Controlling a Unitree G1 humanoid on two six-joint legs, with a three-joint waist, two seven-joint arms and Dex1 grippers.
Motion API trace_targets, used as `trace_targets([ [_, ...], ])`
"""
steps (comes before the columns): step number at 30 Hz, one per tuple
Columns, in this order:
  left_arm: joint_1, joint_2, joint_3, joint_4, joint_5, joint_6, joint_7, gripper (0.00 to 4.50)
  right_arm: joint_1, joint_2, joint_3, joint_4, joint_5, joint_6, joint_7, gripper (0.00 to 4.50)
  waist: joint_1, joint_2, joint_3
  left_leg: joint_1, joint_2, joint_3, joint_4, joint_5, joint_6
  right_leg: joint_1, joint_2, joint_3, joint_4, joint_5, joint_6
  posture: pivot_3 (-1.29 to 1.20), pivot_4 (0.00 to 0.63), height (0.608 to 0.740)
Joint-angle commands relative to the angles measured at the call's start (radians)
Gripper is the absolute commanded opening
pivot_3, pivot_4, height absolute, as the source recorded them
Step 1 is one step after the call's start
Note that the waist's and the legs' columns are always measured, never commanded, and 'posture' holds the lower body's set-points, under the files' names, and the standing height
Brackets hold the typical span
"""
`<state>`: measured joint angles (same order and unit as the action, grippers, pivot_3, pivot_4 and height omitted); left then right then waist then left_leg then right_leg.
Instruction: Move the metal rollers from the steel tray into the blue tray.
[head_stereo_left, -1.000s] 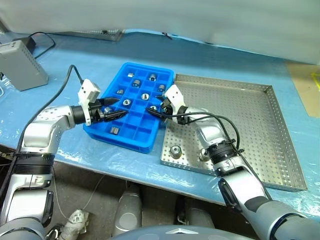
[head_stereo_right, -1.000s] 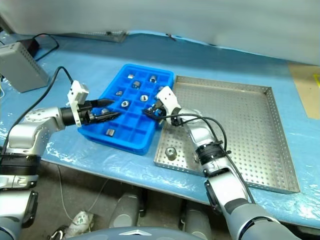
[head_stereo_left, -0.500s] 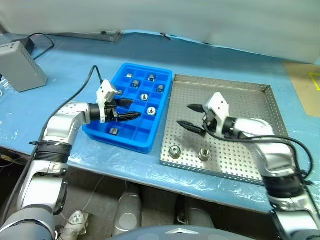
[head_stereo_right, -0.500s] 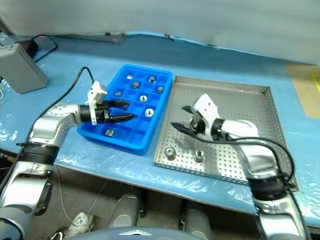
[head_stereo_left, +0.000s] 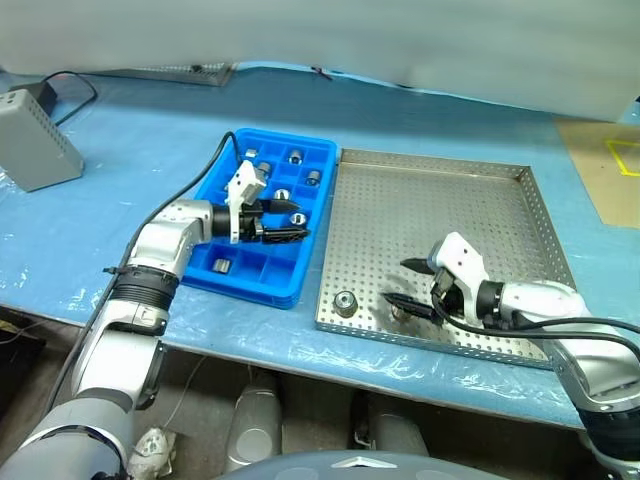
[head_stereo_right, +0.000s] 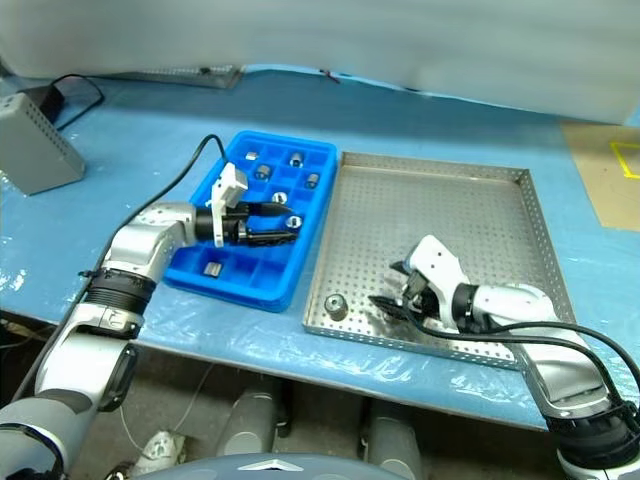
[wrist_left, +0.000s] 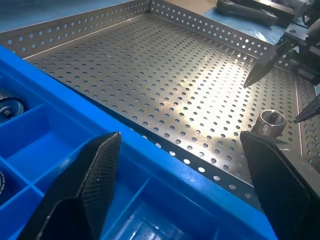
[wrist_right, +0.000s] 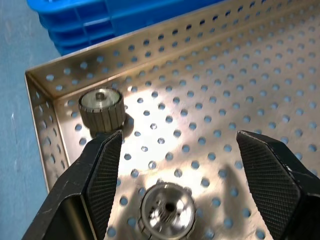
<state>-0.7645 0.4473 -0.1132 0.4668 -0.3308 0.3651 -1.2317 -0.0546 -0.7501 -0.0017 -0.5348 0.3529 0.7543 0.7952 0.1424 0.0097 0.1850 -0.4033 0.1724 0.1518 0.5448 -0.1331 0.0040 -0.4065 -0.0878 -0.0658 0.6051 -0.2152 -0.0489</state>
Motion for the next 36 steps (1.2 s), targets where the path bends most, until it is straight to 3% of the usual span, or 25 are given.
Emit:
trace_targets([
  [1,-0.025,-0.002,0.007,-0.010,0.003,-0.021,-0.018,4.02,0.035,-0.018,-0.020,-0.034,-0.005,-0.017,-0.015,3.80,-0.001,0.000,0.000,0.000,0.000,0.000,0.000,0.000,0.000,0.000,0.000,0.000,0.000,0.000,0.000,-0.01,0.150,0.740],
  [8,-0.014,-0.001,0.010,-0.020,0.004,-0.015,-0.021,4.02,0.047,-0.005,0.007,-0.007,-0.013,-0.041,-0.035,3.80,-0.014,0.000,0.000,0.001,0.000,0.000,0.001,0.000,0.000,0.001,0.000,0.000,0.000,0.000,0.000,0.00,0.150,0.740],
  [23,0.001,0.003,0.014,-0.046,0.002,-0.010,-0.012,4.02,0.077,0.018,0.073,0.249,-0.107,-0.277,-0.005,3.80,-0.016,-0.001,-0.001,0.003,0.000,0.000,0.002,-0.001,0.001,0.004,0.000,0.000,0.000,0.000,0.000,0.02,0.150,0.740],
  [29,0.000,0.004,0.012,-0.045,0.003,-0.012,-0.014,4.02,0.103,0.014,0.073,0.242,-0.114,-0.301,0.000,1.78,-0.016,-0.002,-0.001,0.005,0.000,0.000,0.002,-0.001,0.001,0.006,-0.001,-0.001,0.000,-0.001,0.002,0.01,0.150,0.740],
  [30,-0.001,0.003,0.012,-0.044,0.004,-0.012,-0.014,4.02,0.104,0.014,0.073,0.247,-0.118,-0.305,0.001,1.63,-0.016,-0.002,-0.001,0.005,0.000,0.000,0.002,-0.001,0.001,0.006,-0.001,-0.001,0.000,0.000,0.000,0.01,0.150,0.740],
  [36,-0.010,0.000,0.010,-0.034,0.006,-0.016,-0.016,4.02,0.125,0.014,0.062,0.256,-0.126,-0.319,-0.004,1.63,-0.016,-0.002,-0.001,0.005,0.000,0.000,0.002,-0.001,0.002,0.006,-0.001,-0.001,-0.001,0.000,0.001,0.01,0.150,0.740],
])
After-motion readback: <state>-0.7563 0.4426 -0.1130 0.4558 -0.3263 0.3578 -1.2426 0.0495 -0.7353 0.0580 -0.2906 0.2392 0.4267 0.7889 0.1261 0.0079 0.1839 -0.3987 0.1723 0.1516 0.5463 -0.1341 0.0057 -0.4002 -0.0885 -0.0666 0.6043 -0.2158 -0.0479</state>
